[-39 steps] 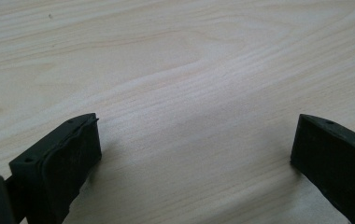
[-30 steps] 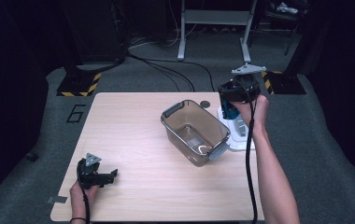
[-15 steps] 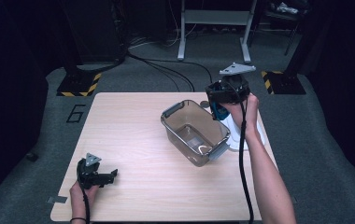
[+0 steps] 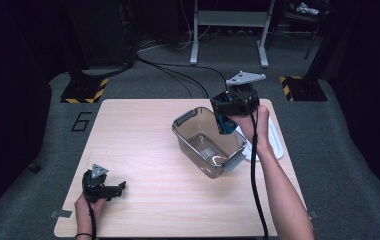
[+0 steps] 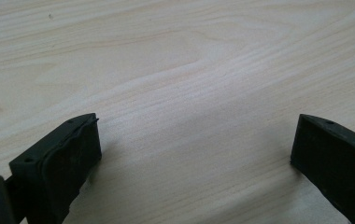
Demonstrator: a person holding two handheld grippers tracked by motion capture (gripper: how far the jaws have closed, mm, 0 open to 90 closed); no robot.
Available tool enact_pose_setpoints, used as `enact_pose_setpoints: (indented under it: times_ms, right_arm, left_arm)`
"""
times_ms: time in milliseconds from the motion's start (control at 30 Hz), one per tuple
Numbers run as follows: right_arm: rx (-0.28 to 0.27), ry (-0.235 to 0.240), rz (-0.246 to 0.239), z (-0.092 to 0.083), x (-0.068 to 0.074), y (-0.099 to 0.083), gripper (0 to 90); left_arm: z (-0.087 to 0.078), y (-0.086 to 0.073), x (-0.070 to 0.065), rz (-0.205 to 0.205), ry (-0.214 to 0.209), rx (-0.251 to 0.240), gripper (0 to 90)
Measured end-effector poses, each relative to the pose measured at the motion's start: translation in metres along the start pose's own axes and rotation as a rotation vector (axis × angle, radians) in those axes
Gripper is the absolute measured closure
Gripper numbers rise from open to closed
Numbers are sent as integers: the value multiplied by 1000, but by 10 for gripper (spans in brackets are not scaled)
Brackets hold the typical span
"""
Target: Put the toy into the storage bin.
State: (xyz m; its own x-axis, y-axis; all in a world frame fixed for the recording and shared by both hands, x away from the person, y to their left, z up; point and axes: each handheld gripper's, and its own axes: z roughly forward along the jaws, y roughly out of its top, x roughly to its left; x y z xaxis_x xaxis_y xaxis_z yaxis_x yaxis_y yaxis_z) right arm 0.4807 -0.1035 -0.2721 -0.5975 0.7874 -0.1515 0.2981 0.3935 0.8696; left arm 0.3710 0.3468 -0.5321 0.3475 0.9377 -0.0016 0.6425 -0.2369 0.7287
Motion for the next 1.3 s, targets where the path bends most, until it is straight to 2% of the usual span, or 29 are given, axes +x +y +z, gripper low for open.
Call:
enact_pose_setpoints:
  times_ms: [500, 1300]
  right_arm:
    - [29, 55, 19, 8, 14, -21, 243]
    - [76, 89, 78, 22, 16, -66, 242]
  left_arm:
    - [0, 0, 0, 0, 0, 0, 17]
    - [0, 0, 0, 0, 0, 0, 17]
